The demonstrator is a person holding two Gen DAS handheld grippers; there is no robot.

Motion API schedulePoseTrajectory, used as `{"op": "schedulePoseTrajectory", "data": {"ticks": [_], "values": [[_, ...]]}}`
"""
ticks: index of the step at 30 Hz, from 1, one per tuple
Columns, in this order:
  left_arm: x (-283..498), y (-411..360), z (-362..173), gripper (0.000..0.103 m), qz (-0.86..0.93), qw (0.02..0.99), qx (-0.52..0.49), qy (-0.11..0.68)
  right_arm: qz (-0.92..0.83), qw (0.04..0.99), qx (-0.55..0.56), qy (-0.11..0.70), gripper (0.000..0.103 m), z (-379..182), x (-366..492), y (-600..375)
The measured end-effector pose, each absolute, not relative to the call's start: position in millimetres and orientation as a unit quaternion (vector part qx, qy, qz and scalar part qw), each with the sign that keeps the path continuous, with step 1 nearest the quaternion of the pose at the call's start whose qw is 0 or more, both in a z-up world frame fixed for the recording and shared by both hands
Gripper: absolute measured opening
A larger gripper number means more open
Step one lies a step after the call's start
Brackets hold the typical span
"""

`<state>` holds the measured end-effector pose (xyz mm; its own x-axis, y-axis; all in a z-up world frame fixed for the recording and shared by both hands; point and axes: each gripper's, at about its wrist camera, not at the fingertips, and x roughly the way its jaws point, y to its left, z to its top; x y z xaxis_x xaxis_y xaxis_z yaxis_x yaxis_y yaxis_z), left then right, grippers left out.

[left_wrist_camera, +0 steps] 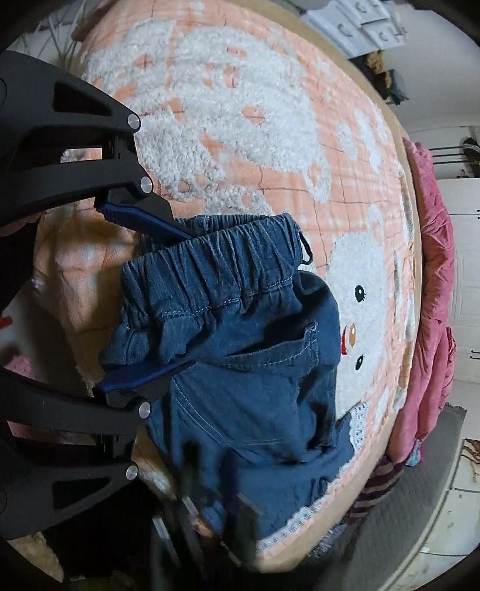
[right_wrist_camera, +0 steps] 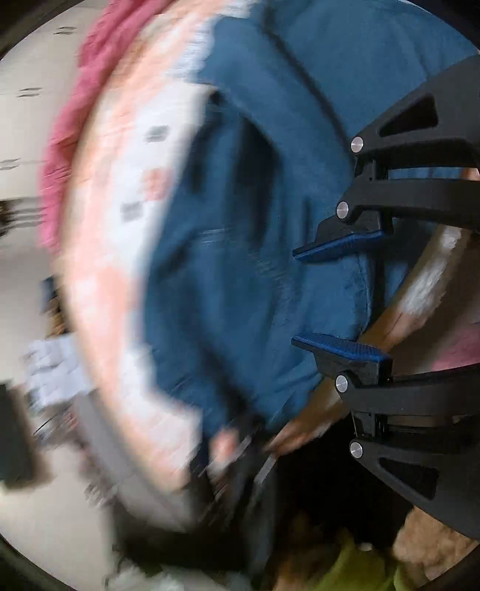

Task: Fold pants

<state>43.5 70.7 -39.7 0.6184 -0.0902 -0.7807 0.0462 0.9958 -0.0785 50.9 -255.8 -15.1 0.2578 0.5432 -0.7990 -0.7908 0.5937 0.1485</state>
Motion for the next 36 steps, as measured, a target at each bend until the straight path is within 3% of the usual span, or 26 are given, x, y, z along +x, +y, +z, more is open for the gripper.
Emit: {"op": "schedulePoseTrajectory", "data": {"ticks": [5,8,15,18,21,22,23,26,28,33,34,36], "values": [[39,73,-30,0.050,-0.045,0.903,-0.043,0.424,0.438,0.788,-0.105,0.421,0.046,-9,49,-266],[35,85,-19,0.048,-0.069,0.903,-0.088,0.415,0.439,0.797,-0.093,0.404,0.058,2,44,-276],[65,115,-30,0.047,-0.100,0.874,-0.210,0.426,0.422,0.807,-0.106,0.399,0.059,4,47,-279],[80,119,-35,0.035,-0.098,0.863,-0.237,0.435,0.421,0.803,-0.111,0.407,0.060,-1,53,-275],[86,112,-22,0.026,-0.087,0.870,-0.199,0.442,0.419,0.795,-0.105,0.426,0.061,-8,59,-269],[82,110,-13,0.012,-0.081,0.880,-0.176,0.434,0.424,0.792,-0.094,0.428,0.061,-6,59,-268],[79,108,-3,0.005,-0.072,0.890,-0.148,0.425,0.440,0.786,-0.080,0.427,0.061,0,59,-266],[68,103,12,0.005,-0.062,0.904,-0.100,0.411,0.454,0.781,-0.085,0.419,0.061,3,53,-257],[72,99,-7,0.009,-0.042,0.894,-0.073,0.439,0.446,0.779,-0.098,0.431,0.062,-5,54,-251],[65,107,-25,0.016,-0.033,0.893,-0.092,0.440,0.446,0.779,-0.109,0.428,0.065,-10,44,-253],[63,107,-23,0.028,-0.028,0.894,-0.089,0.438,0.446,0.779,-0.110,0.427,0.064,-9,43,-255],[54,107,-13,0.040,-0.011,0.901,-0.078,0.427,0.449,0.781,-0.103,0.422,0.064,-4,40,-261]]}}
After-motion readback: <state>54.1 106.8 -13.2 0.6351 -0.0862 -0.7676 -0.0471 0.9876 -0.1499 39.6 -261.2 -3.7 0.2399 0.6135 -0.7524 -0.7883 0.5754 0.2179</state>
